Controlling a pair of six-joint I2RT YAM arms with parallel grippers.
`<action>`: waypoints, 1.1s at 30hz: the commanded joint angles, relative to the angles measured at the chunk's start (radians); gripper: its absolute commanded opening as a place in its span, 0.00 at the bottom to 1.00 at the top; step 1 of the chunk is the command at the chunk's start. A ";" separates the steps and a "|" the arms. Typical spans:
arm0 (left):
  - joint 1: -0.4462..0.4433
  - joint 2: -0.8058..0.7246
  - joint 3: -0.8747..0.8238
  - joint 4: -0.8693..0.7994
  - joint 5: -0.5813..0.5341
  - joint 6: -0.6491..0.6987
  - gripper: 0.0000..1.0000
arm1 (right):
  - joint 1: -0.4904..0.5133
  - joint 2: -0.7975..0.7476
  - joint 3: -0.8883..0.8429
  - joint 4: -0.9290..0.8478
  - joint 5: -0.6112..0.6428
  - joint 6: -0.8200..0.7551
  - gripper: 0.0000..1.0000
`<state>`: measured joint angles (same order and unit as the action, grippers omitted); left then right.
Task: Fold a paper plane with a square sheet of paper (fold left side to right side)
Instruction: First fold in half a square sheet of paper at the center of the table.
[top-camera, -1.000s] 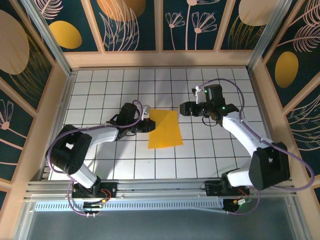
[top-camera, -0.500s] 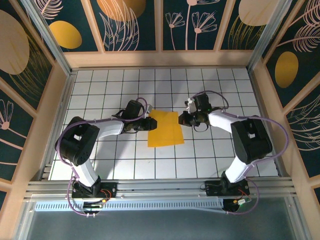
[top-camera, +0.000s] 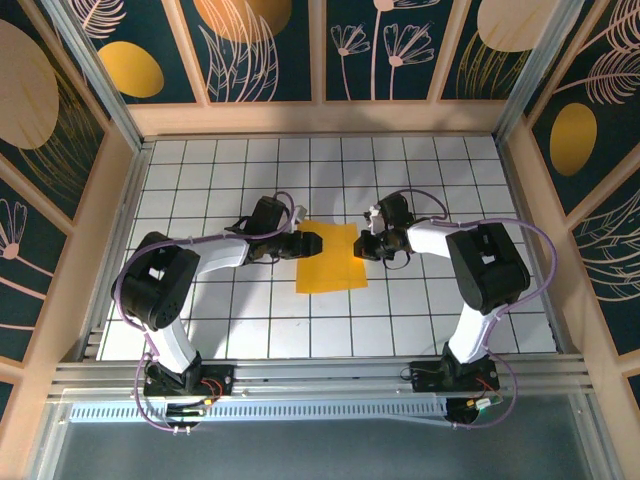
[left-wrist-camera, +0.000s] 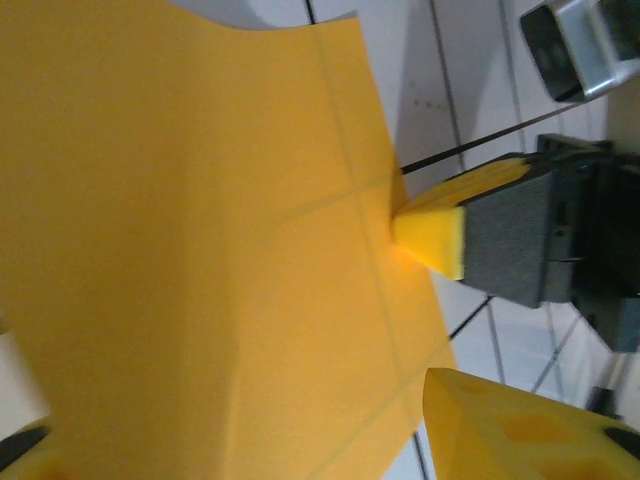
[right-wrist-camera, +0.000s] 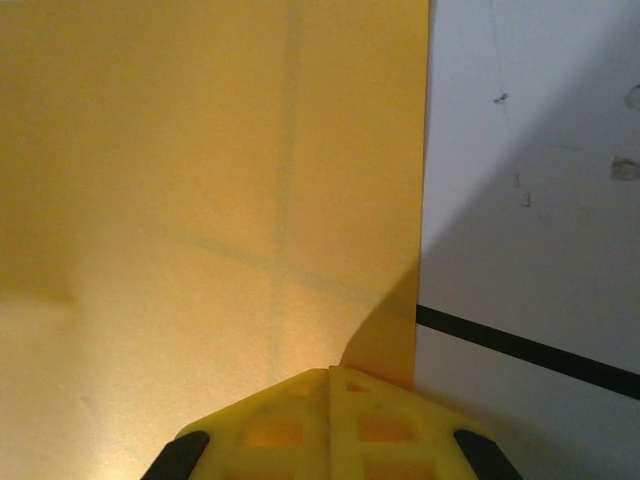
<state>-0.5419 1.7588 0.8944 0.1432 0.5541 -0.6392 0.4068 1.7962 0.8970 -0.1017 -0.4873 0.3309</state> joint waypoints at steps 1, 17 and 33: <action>0.004 -0.004 0.022 0.094 0.075 -0.099 0.55 | 0.014 0.049 -0.012 -0.012 0.056 -0.003 0.00; -0.033 0.147 0.142 0.157 0.105 -0.156 0.62 | 0.018 -0.001 -0.064 0.096 -0.005 0.044 0.00; -0.049 0.172 0.147 0.116 0.043 -0.128 0.45 | -0.079 -0.277 -0.178 0.248 -0.118 0.090 0.52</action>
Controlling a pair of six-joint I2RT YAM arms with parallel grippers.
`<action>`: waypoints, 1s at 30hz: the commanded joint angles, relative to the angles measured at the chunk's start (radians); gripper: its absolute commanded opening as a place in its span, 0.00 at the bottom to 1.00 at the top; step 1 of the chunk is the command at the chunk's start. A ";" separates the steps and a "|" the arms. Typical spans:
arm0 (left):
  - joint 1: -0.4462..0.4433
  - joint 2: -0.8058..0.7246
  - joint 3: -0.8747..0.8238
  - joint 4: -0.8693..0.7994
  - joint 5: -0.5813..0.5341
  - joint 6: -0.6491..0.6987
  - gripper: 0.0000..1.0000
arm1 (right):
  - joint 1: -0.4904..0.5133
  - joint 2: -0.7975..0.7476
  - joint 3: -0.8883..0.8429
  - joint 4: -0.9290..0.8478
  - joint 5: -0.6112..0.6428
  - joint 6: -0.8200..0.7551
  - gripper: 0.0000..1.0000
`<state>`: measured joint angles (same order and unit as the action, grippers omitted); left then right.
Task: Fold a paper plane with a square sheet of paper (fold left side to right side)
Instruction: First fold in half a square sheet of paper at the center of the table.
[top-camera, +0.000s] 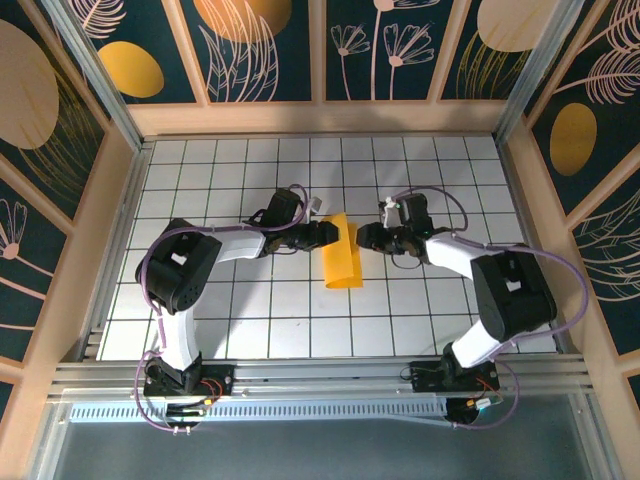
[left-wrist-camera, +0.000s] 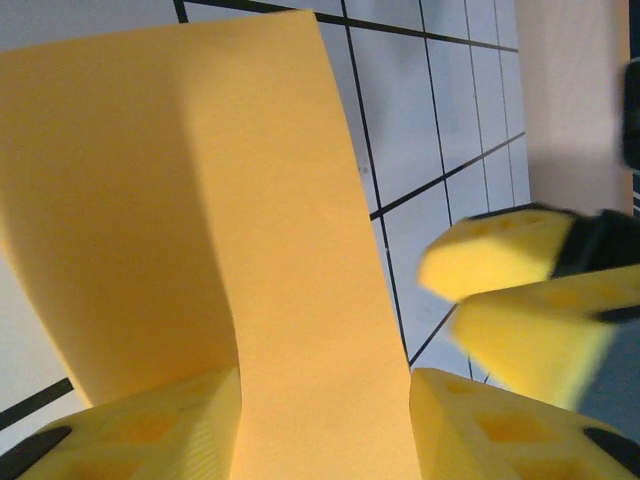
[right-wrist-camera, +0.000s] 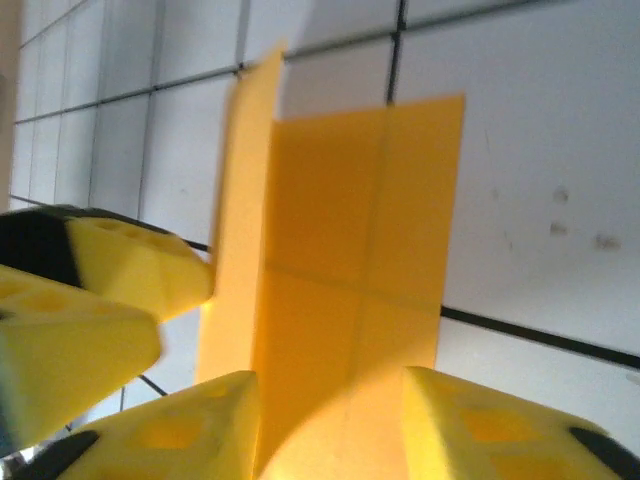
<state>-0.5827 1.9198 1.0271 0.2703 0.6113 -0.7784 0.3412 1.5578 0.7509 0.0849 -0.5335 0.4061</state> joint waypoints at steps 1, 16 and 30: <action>-0.007 0.012 0.014 -0.011 -0.017 0.011 0.45 | -0.015 -0.042 -0.039 0.075 -0.092 0.020 0.57; -0.015 0.019 0.018 -0.016 -0.027 0.010 0.43 | 0.042 0.148 0.019 0.192 -0.250 0.096 0.45; -0.015 -0.147 -0.034 -0.116 -0.202 0.073 0.60 | 0.039 0.187 0.037 0.046 -0.104 0.075 0.00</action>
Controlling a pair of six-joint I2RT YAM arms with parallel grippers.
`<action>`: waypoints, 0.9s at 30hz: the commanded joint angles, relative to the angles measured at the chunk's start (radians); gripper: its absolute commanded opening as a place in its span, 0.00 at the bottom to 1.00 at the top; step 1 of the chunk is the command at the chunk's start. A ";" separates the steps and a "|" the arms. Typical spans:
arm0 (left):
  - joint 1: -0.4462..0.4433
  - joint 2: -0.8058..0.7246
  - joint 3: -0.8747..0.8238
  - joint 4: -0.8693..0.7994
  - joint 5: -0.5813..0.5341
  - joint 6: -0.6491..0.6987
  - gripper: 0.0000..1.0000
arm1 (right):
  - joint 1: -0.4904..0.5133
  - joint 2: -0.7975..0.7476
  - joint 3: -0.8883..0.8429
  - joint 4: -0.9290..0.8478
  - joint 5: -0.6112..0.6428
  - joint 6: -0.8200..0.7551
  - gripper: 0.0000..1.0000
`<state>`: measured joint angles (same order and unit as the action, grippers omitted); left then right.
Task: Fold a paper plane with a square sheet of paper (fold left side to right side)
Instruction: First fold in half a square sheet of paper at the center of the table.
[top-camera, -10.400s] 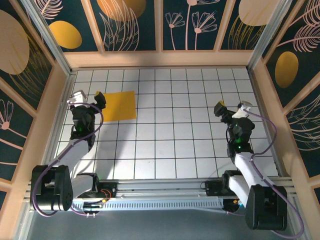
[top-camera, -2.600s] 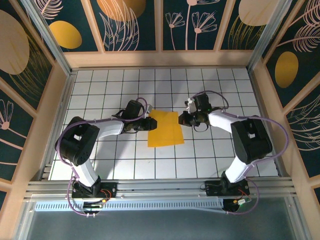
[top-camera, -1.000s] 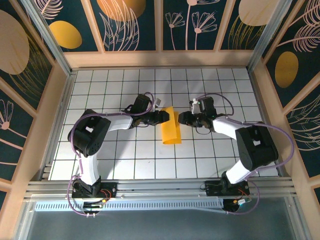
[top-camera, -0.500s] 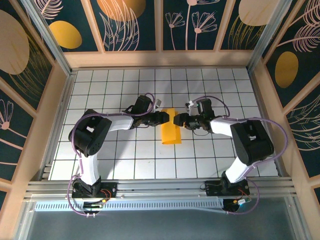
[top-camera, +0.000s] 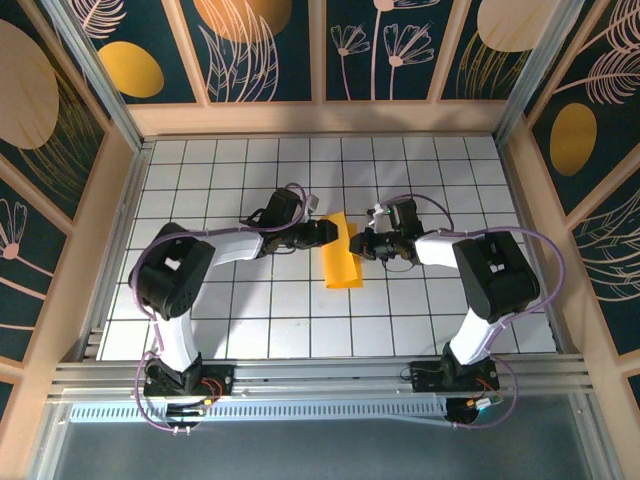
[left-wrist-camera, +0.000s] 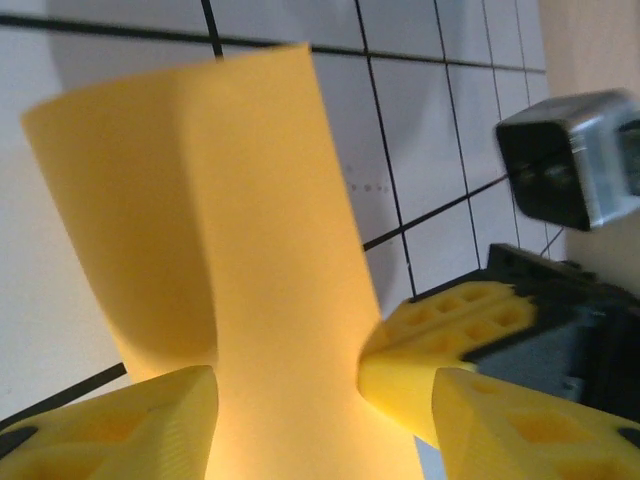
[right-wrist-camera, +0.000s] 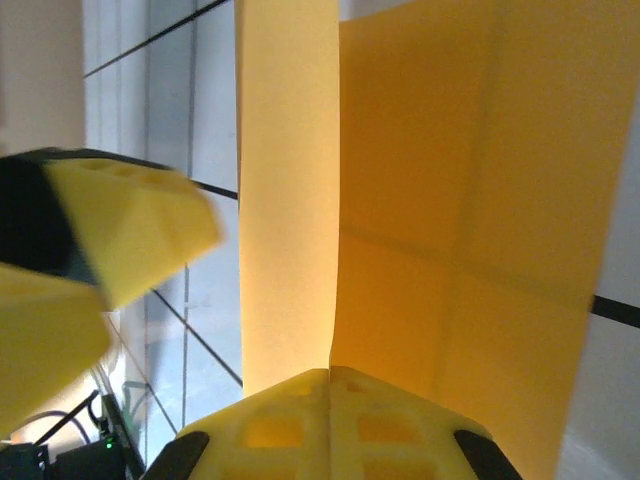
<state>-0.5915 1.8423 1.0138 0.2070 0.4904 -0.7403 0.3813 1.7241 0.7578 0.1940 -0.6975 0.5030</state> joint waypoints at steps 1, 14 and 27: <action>-0.006 -0.080 -0.031 -0.068 -0.099 0.038 0.60 | -0.001 0.024 0.034 -0.076 0.077 -0.022 0.00; -0.043 0.025 -0.014 -0.067 -0.086 0.016 0.62 | -0.002 0.025 0.038 -0.123 0.139 -0.030 0.00; -0.070 0.131 0.059 -0.133 -0.136 0.000 0.46 | -0.001 0.022 0.034 -0.125 0.136 -0.035 0.01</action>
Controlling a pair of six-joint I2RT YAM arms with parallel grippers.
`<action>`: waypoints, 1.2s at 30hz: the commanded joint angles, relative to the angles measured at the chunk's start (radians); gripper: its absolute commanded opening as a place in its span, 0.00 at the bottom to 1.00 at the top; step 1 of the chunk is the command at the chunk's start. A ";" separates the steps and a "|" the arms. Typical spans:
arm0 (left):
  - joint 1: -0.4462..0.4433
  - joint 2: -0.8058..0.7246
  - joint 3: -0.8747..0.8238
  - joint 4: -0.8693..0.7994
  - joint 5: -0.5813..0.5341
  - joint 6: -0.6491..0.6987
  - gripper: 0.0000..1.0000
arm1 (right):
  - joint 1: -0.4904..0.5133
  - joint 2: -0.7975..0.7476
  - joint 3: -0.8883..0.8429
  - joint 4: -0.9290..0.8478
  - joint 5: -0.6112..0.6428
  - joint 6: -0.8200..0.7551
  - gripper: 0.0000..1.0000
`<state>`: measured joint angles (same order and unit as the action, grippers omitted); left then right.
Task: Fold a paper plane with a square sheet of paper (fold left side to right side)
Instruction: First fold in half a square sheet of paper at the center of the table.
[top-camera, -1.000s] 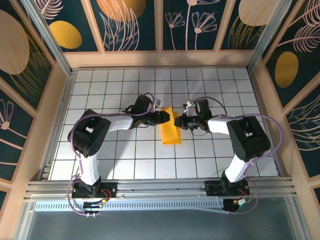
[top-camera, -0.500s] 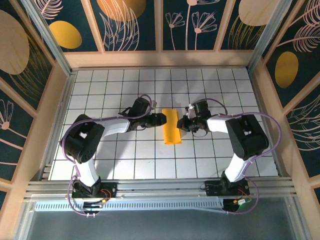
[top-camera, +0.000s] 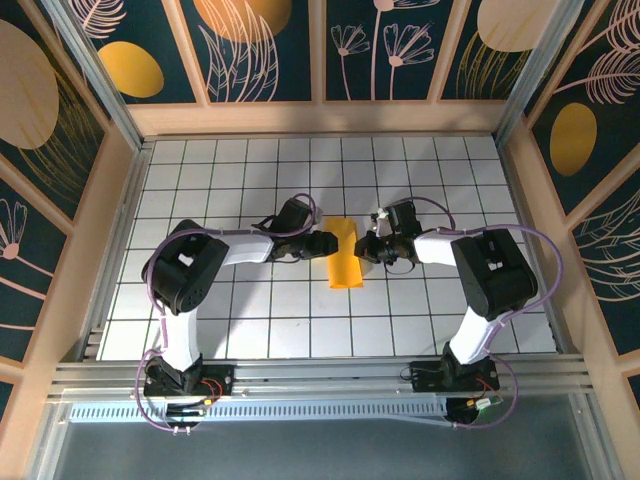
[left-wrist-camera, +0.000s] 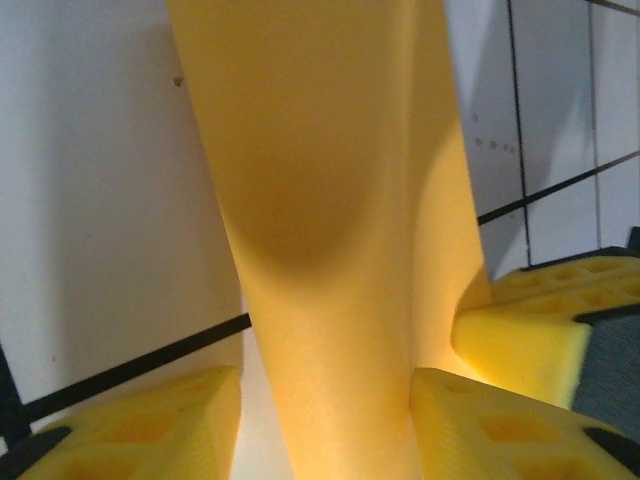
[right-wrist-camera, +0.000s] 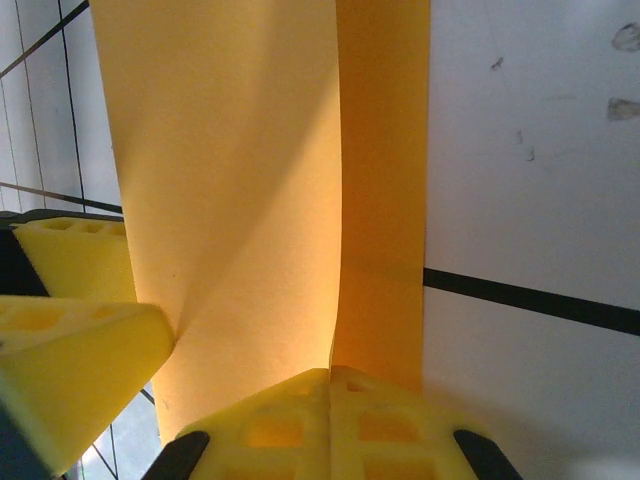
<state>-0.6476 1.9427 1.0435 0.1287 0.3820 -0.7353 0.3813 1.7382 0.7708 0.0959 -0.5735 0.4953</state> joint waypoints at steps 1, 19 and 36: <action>-0.014 0.039 0.038 -0.076 -0.043 -0.004 0.45 | -0.002 0.004 0.020 -0.027 0.013 -0.027 0.02; -0.053 0.162 0.177 -0.313 -0.183 0.111 0.38 | -0.111 -0.269 -0.075 -0.125 0.246 -0.079 0.36; -0.053 0.202 0.231 -0.356 -0.161 0.168 0.42 | -0.151 -0.286 -0.096 -0.130 0.225 -0.098 0.37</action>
<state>-0.6899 2.0388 1.2888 -0.2253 0.2531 -0.5938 0.2371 1.4612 0.6903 -0.0265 -0.3443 0.4168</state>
